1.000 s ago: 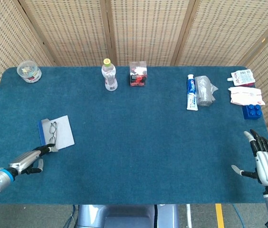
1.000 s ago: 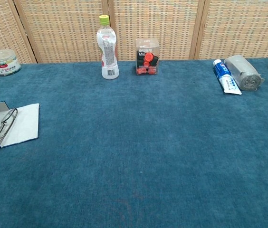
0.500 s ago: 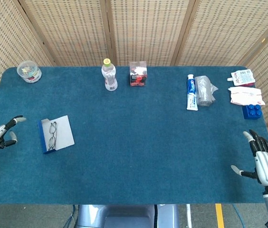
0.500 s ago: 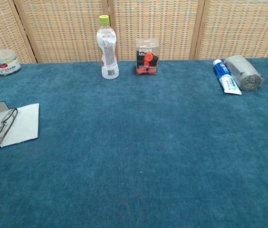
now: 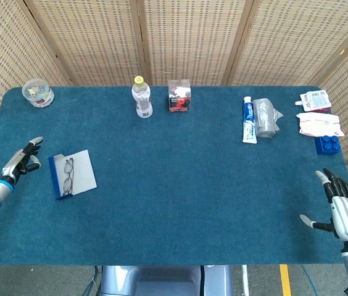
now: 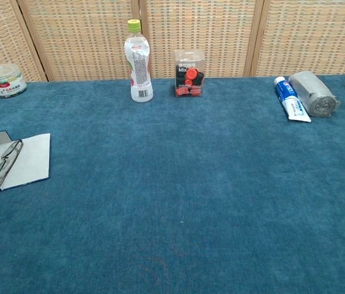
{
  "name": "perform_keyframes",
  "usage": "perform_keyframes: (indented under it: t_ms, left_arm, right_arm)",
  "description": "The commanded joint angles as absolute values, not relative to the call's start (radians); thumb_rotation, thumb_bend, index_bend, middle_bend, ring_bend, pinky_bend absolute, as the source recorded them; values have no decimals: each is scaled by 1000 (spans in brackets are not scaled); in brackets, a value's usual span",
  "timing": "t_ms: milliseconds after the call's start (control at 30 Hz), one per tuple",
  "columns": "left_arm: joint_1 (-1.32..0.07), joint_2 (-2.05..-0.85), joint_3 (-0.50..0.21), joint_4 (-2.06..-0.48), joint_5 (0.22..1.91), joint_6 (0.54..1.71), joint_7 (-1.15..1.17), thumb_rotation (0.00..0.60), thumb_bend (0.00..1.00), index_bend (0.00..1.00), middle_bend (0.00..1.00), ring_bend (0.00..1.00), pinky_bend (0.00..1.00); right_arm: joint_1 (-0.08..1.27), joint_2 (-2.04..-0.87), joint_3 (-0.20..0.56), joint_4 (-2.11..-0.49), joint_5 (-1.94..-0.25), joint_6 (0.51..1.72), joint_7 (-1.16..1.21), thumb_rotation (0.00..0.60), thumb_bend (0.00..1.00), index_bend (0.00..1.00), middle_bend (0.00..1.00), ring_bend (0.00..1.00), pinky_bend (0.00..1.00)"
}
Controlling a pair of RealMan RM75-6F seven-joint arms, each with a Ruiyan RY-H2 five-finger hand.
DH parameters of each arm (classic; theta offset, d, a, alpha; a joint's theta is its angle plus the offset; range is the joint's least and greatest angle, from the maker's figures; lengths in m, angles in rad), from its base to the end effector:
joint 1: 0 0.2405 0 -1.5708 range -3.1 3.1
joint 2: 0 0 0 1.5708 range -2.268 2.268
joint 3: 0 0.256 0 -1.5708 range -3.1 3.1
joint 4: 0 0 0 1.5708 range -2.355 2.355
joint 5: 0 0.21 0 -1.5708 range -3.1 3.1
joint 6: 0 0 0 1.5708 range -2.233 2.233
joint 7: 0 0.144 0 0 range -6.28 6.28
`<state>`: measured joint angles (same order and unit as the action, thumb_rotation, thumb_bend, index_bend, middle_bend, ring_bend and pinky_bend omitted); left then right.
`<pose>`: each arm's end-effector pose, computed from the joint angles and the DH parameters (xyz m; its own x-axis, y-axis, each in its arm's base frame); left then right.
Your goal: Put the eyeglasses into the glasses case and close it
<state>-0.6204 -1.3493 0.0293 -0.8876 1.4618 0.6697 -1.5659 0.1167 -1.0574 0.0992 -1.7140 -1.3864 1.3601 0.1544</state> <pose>-0.3676 0.3630 0.1024 -0.5478 0.2852 0.7865 0.8148 0.3951 0.4243 -0.3056 -0.1986 0.1647 0.1879 -0.0606 0.9803 -0.9789 0.0698 0.1920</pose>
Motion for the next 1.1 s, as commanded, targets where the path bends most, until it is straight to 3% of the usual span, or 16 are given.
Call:
perform_keyframes:
  t_ms: [33, 600, 1100]
  left_arm:
    - [-627, -1360, 22, -893, 1459, 658, -1566, 600, 950, 0, 0, 0, 0]
    - [-654, -1369, -13, -996, 1455, 651, -1462, 600, 952, 0, 0, 0, 0]
    - [-714, -1339, -59, -1224, 1422, 625, -1231, 600, 954, 0, 0, 0, 0]
  right_arm:
    - [117, -1057, 99, -1713, -1387, 1360, 156, 600, 0, 0, 0, 0, 0]
    - [115, -1058, 99, -1710, -1390, 1364, 161, 600, 0, 0, 0, 0, 0]
    - [115, -1057, 100, -1710, -1389, 1364, 166, 600, 0, 0, 0, 0, 0]
